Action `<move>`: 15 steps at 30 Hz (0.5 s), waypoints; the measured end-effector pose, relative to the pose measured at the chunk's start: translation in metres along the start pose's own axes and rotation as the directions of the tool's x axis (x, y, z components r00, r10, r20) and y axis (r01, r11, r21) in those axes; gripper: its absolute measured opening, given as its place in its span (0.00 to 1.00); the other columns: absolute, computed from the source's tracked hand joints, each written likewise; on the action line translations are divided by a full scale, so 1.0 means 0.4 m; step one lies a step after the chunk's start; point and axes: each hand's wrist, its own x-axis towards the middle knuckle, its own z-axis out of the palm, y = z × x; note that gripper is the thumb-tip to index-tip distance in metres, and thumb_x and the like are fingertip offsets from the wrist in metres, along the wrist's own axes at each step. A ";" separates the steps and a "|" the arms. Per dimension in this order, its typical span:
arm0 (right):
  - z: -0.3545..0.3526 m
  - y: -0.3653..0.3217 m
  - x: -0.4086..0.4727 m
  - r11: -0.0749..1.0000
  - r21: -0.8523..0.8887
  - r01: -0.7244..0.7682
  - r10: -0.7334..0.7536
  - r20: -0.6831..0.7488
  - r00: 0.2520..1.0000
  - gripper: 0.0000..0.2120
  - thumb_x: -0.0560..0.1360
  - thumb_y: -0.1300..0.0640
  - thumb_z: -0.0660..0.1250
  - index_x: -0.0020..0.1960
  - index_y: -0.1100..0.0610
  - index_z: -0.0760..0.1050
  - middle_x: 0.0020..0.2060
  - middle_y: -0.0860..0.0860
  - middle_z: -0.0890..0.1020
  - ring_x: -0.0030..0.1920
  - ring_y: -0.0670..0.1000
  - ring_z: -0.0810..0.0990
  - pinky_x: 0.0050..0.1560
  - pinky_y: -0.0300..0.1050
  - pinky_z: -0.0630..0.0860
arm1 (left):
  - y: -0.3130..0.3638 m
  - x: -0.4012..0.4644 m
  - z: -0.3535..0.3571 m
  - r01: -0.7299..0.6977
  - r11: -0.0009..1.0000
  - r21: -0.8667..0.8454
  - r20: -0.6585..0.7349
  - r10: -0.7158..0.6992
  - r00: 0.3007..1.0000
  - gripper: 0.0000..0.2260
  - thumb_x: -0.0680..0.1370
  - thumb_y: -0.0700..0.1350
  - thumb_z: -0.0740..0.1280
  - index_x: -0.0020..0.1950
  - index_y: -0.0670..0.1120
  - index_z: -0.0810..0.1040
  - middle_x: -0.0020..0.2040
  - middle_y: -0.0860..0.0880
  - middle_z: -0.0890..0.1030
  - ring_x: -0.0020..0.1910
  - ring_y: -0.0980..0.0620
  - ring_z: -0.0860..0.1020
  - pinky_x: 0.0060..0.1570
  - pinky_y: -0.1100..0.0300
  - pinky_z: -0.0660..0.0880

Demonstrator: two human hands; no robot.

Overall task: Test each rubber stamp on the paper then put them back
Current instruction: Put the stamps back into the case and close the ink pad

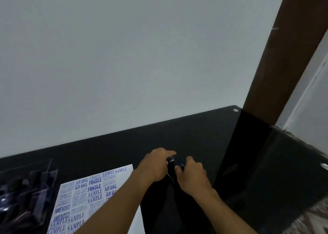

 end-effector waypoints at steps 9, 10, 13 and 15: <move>0.027 0.021 0.024 1.000 0.014 0.011 -0.011 -0.008 1.000 0.13 0.80 0.47 0.61 0.50 0.57 0.74 0.43 0.51 0.76 0.42 0.51 0.74 0.38 0.42 0.69 | -0.020 0.015 0.043 -0.028 0.994 0.109 0.053 0.023 0.998 0.19 0.78 0.36 0.61 0.63 0.56 0.77 0.58 0.50 0.78 0.57 0.50 0.75 0.62 0.49 0.70; 0.029 0.018 0.021 1.000 0.016 0.017 -0.017 -0.017 1.000 0.12 0.80 0.47 0.62 0.50 0.57 0.75 0.43 0.50 0.77 0.41 0.50 0.74 0.37 0.42 0.69 | -0.021 0.008 0.042 -0.034 0.994 0.104 0.035 0.030 0.999 0.17 0.78 0.36 0.61 0.60 0.55 0.78 0.55 0.50 0.79 0.55 0.51 0.76 0.61 0.49 0.71; 0.029 -0.001 0.009 0.997 0.062 0.040 -0.038 -0.033 0.999 0.09 0.79 0.50 0.63 0.47 0.55 0.76 0.40 0.49 0.79 0.39 0.48 0.77 0.34 0.42 0.74 | -0.032 -0.016 0.029 -0.012 1.000 0.025 -0.021 0.013 1.000 0.15 0.77 0.36 0.62 0.56 0.54 0.79 0.52 0.50 0.79 0.50 0.51 0.78 0.54 0.54 0.76; 0.027 -0.031 -0.006 0.991 0.093 0.091 -0.086 -0.064 0.994 0.06 0.78 0.53 0.64 0.46 0.54 0.76 0.39 0.48 0.78 0.37 0.45 0.77 0.32 0.40 0.74 | -0.047 -0.036 0.003 0.006 1.000 0.008 -0.078 -0.006 0.997 0.15 0.77 0.36 0.63 0.57 0.54 0.79 0.52 0.49 0.79 0.48 0.51 0.78 0.52 0.55 0.77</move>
